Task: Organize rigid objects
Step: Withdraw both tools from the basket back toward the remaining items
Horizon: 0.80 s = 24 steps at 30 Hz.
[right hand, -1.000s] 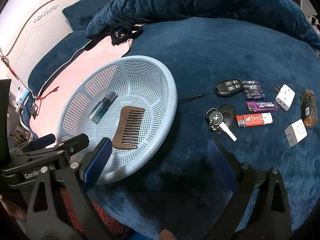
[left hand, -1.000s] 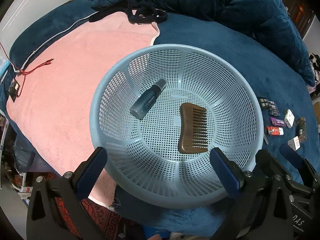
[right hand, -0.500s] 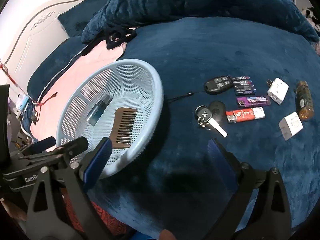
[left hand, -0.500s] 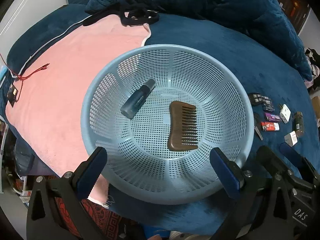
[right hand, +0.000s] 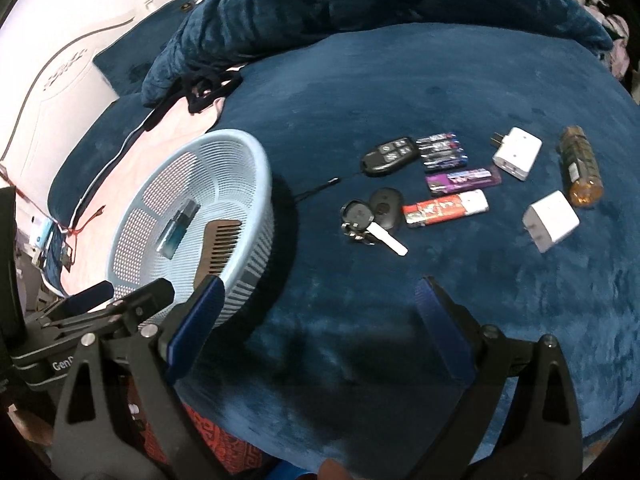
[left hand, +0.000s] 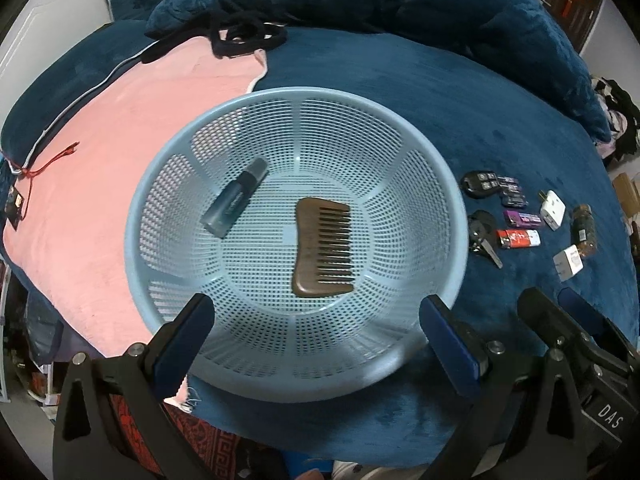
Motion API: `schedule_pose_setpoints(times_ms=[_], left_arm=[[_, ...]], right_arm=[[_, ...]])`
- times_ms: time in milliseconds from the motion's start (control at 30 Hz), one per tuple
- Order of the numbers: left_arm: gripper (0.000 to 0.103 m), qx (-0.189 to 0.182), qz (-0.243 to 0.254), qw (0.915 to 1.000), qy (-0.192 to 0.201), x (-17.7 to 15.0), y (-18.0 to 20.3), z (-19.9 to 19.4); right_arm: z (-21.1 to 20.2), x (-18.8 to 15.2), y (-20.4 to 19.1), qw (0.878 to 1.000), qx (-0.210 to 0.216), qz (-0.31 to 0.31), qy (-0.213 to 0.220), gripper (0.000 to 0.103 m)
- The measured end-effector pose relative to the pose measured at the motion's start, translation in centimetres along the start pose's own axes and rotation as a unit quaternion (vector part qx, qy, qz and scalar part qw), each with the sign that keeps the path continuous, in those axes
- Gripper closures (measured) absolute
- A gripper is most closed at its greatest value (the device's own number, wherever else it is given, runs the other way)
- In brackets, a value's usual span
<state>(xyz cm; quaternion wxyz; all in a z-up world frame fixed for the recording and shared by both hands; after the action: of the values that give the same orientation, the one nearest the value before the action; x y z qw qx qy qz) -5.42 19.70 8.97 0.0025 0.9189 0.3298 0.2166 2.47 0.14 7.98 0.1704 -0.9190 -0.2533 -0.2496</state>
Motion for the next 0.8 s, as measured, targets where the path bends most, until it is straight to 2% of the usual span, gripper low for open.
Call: schedule_pose_setpoints(times_ms=[800], left_arm=[[0.000, -0.029, 0.059, 0.9978, -0.013, -1.9, 6.5, 0.6]], right_arm=[[-2.2, -2.6, 7.3, 0.994, -0.044, 0.099, -0.007, 0.006]])
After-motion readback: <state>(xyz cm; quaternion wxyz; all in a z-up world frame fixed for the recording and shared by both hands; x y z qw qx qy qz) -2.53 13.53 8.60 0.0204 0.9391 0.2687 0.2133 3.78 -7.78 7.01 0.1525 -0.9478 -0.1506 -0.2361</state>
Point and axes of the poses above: each gripper's, at about its wrist camera, not at the fingertips, and z roughly the way its jaws point, y to its right, x to its top, the point moved 3 cm from there along z, roughly the way its jaws point, and after that the axes turned 13 degrees about -z, right-handed, at the moved point
